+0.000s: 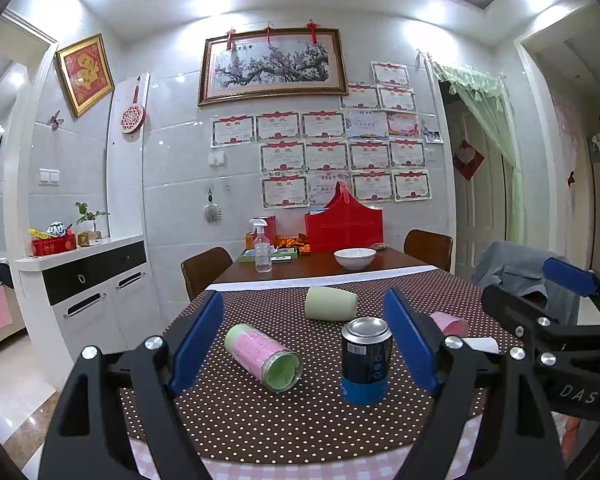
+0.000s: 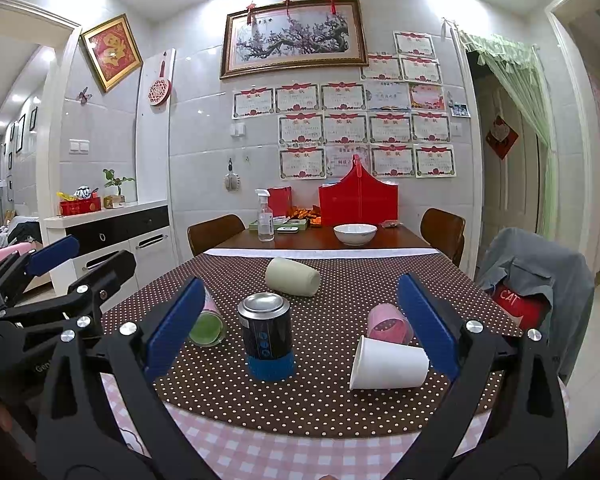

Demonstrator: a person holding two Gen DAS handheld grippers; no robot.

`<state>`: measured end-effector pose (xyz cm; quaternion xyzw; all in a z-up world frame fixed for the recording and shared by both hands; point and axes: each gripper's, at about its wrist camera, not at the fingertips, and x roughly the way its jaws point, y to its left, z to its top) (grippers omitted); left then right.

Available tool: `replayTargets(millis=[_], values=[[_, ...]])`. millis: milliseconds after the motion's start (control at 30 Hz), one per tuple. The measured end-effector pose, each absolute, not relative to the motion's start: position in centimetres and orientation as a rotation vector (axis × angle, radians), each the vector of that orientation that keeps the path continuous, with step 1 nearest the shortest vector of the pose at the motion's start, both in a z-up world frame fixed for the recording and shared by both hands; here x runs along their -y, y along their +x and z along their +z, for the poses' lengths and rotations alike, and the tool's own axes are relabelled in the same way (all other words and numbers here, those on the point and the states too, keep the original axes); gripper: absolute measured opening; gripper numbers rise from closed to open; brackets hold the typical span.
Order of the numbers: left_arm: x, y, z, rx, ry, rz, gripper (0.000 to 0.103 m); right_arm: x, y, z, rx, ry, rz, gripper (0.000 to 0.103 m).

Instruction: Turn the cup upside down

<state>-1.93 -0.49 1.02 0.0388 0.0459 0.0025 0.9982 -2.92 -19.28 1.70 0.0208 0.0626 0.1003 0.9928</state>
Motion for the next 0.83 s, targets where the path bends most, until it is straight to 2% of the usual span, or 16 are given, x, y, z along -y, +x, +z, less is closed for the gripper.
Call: replayTargets(millis=[833], values=[[0.2, -0.1, 0.0, -0.153, 0.07, 0.004, 0.081, 19.2, -1.2, 0.9, -0.164, 0.04, 0.198, 0.096]])
